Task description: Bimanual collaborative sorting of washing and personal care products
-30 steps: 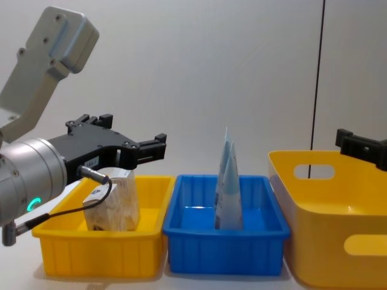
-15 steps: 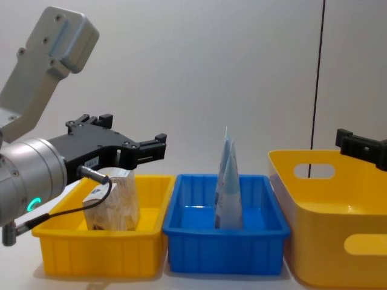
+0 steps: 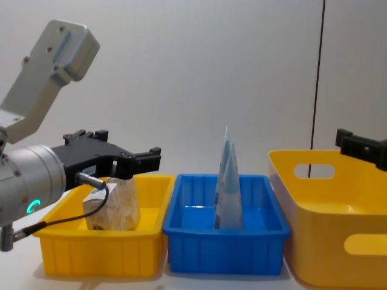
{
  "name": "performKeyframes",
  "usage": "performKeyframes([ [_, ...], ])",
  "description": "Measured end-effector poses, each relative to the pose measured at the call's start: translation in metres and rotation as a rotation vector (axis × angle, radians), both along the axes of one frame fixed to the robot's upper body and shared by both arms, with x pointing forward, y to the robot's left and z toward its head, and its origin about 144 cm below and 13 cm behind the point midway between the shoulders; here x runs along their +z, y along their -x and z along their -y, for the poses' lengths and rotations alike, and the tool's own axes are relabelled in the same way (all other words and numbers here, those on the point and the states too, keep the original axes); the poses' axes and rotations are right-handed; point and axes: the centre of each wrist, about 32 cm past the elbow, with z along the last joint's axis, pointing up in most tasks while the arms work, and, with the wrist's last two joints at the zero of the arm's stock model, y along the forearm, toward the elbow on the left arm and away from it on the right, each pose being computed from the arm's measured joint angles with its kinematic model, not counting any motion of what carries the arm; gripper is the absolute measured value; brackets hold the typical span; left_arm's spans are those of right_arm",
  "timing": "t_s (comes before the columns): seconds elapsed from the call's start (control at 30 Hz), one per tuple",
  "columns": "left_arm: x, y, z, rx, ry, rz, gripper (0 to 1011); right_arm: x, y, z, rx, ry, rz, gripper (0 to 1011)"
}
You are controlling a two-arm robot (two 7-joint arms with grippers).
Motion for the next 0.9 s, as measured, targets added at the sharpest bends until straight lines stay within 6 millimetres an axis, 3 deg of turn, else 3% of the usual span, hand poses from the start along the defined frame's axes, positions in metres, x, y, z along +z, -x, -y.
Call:
performKeyframes([
  [0.9,0.006,-0.017,-0.001,0.131,0.064,-0.217,1002,0.000,0.000,0.000,0.000,0.000,0.000,1003],
])
